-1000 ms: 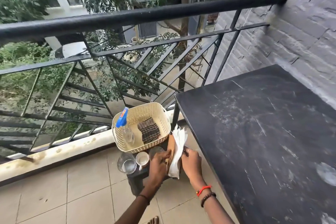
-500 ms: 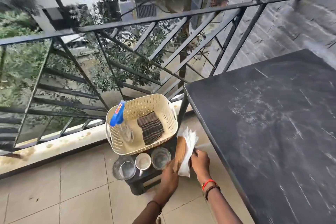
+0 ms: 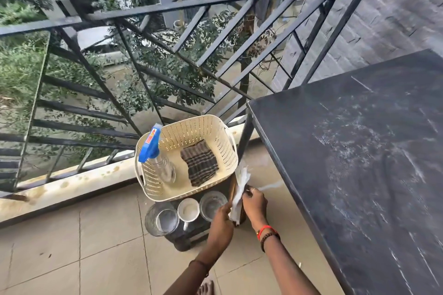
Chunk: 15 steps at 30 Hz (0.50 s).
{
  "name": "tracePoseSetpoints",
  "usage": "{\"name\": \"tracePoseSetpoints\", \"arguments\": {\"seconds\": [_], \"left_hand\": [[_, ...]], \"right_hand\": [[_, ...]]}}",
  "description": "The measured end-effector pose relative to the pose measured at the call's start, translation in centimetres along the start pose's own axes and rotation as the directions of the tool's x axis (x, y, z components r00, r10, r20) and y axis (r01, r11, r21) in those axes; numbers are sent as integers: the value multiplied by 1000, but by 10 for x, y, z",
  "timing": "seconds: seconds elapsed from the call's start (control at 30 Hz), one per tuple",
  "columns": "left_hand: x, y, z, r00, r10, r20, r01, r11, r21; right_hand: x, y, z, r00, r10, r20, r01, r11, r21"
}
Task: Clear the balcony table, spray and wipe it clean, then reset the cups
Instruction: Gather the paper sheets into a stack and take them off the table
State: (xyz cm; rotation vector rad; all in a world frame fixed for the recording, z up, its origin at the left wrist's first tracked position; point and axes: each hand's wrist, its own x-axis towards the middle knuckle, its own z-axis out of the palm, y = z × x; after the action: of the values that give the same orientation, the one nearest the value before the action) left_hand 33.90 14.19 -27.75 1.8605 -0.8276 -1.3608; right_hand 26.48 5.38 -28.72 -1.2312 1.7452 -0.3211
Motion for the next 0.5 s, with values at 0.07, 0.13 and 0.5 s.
{"name": "tracePoseSetpoints", "arguments": {"seconds": [0.07,0.13,0.5], "left_hand": [[2,-2,-1,999,-39,-23,38,998,-45],[-1,5,-4,997,-64,-46,61,996,-70],[-4,15,-10,992,-65,-111,51,991,-121]], "right_hand": [[-1,-2,-2,1000,4,22,-4,1000,11],[0,-2,-3,998,17,55,-18,999,32],[6,12,-11,985,49,166,-67,992,106]]}}
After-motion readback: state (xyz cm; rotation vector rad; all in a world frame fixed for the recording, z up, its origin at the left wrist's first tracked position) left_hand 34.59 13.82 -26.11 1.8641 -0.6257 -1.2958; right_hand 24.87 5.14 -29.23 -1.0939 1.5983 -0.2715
